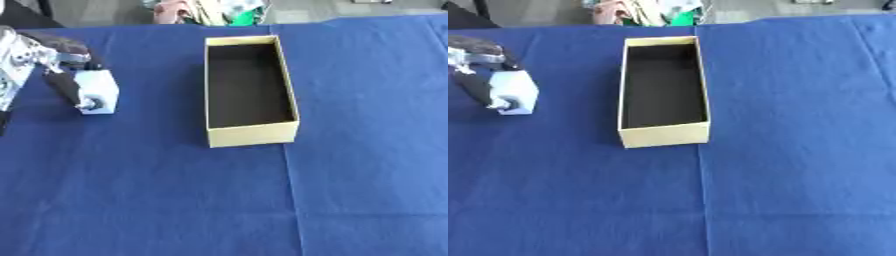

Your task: Pick up objects on the table and place them in the box.

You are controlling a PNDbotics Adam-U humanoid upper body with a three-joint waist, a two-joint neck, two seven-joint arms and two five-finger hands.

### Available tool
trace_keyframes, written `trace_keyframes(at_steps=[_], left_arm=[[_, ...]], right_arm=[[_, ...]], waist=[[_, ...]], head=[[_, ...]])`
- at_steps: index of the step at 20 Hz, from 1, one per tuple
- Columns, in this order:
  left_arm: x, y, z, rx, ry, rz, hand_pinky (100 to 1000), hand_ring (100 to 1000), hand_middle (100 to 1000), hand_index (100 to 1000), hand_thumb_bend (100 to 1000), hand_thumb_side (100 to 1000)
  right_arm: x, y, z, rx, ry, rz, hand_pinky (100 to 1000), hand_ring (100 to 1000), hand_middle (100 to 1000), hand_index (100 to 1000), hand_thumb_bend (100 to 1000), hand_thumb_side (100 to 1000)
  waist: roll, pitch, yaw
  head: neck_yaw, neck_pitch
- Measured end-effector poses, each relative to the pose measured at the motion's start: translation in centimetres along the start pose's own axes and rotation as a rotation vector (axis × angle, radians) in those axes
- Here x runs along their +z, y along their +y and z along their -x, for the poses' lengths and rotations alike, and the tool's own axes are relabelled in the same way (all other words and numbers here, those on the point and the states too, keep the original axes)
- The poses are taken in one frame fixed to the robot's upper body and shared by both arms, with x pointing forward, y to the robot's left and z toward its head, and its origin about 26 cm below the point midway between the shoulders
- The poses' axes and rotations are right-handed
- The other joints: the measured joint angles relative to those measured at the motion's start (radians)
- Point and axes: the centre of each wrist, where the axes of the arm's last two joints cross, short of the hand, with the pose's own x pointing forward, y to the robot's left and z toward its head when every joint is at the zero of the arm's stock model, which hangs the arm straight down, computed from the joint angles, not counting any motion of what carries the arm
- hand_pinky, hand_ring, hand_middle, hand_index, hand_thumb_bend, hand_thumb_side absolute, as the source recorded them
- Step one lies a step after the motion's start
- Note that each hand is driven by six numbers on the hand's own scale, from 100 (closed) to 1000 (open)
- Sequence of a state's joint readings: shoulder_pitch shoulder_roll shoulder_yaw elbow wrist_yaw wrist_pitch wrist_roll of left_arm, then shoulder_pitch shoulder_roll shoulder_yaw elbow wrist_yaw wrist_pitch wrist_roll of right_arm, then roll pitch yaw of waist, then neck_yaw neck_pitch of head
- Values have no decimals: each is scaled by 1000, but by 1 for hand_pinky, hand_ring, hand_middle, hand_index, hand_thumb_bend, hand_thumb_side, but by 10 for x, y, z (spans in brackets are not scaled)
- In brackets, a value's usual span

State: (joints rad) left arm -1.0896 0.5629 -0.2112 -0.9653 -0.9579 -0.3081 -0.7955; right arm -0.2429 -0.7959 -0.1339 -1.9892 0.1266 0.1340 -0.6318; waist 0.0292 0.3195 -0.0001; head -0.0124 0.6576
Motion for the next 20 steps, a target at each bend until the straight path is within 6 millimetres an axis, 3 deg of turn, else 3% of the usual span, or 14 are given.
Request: trace_keyframes(at_steps=[4,9,13,16,20], left_arm=[[2,3,-3,-36,2,-68,687,700,539,552,100,206],[4,6,-5,-62,25,-111,640,635,488,493,100,120],[14,28,-12,-87,28,-190,619,618,482,489,100,136],[22,51,-29,-115,5,-309,615,610,477,486,100,158],[25,81,-69,-131,-76,-511,606,574,453,467,100,191]], right_arm=[[1,0,1,3,4,-3,705,776,722,781,100,924],[2,0,2,6,8,-2,705,776,722,780,100,922],[1,0,1,-1,6,1,705,777,723,781,100,921],[-2,0,-1,-16,-4,4,705,777,724,781,100,921],[-10,2,-8,-60,-29,13,705,780,724,782,100,918]], waist=[[0,0,-3],[0,0,1],[0,0,2],[0,0,1],[0,-1,-12]], head=[[0,0],[-10,1],[-24,11],[-28,15],[-24,15]])
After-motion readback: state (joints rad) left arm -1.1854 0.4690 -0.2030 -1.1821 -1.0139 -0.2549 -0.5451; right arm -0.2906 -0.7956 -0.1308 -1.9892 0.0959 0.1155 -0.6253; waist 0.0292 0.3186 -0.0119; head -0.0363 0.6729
